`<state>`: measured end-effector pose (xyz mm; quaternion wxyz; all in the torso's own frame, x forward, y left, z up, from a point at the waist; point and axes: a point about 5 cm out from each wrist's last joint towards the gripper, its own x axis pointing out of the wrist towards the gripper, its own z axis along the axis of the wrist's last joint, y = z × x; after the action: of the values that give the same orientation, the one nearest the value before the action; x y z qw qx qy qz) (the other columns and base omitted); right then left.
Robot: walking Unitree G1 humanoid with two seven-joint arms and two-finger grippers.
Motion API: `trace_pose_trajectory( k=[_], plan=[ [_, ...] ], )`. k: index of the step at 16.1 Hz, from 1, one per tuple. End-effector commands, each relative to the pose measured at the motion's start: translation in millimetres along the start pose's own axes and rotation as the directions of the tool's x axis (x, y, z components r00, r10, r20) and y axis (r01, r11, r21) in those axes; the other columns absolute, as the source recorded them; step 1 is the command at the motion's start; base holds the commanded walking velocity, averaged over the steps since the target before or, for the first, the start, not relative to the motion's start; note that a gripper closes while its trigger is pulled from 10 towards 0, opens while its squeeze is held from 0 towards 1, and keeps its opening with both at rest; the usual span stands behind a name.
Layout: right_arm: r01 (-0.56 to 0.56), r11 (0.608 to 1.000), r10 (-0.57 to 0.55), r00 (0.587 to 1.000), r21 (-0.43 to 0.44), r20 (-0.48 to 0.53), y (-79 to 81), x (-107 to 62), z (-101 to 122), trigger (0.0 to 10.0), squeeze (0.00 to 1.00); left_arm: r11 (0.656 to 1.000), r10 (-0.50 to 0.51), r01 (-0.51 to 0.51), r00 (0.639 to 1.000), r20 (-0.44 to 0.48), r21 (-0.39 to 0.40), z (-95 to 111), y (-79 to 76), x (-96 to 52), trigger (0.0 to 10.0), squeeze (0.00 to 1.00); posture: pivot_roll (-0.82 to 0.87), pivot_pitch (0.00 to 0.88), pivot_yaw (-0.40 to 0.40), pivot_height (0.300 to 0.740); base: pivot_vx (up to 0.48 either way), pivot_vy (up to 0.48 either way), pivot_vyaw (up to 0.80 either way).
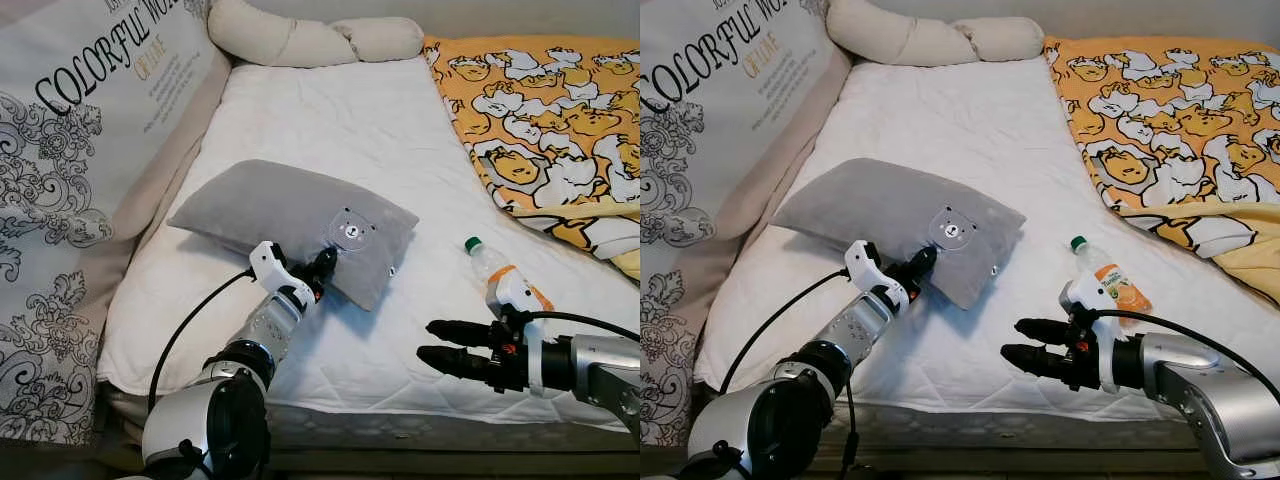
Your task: Clean up the room
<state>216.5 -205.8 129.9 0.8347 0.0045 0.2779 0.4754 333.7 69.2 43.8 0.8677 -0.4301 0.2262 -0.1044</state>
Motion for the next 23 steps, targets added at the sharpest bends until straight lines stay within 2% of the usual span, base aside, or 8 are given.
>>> trace_pose_trajectory(
  k=[1, 19, 22, 23],
  plan=[
    [0.005, 1.000, -0.005, 1.000, -0.022, -0.005, 1.4, -0.5, 1.8, 10.0, 0.00, 1.000, -0.004, 0.004, 1.000, -0.007, -0.008, -3.3, -3.8, 1.4, 0.0, 0.00, -0.33, 0.000, 0.091, 0.740, 0.000, 0.000, 0.00],
    [0.000, 0.999, 0.000, 1.000, -0.047, -0.007, -1.6, 6.2, 2.4, 10.0, 0.00, 0.999, -0.005, 0.007, 0.999, -0.046, 0.052, -3.8, -4.3, 1.8, 0.0, 0.00, -0.31, 0.000, 0.099, 0.740, 0.000, 0.000, 0.00],
    [0.000, 0.999, 0.000, 1.000, -0.051, -0.003, -1.9, 6.9, 3.3, 10.0, 0.00, 0.993, -0.038, 0.047, 0.996, -0.082, 0.107, -5.3, -5.9, 1.6, 0.0, 0.00, -0.31, 0.000, 0.101, 0.740, 0.000, 0.000, 0.00],
    [0.001, 0.999, -0.001, 1.000, -0.053, 0.000, -2.9, 6.7, 4.0, 10.0, 0.00, 0.981, -0.081, 0.101, 0.989, -0.123, 0.168, -7.3, -8.9, 1.6, 0.0, 0.00, -0.30, 0.000, 0.101, 0.740, 0.000, 0.000, 0.00]
  ],
)
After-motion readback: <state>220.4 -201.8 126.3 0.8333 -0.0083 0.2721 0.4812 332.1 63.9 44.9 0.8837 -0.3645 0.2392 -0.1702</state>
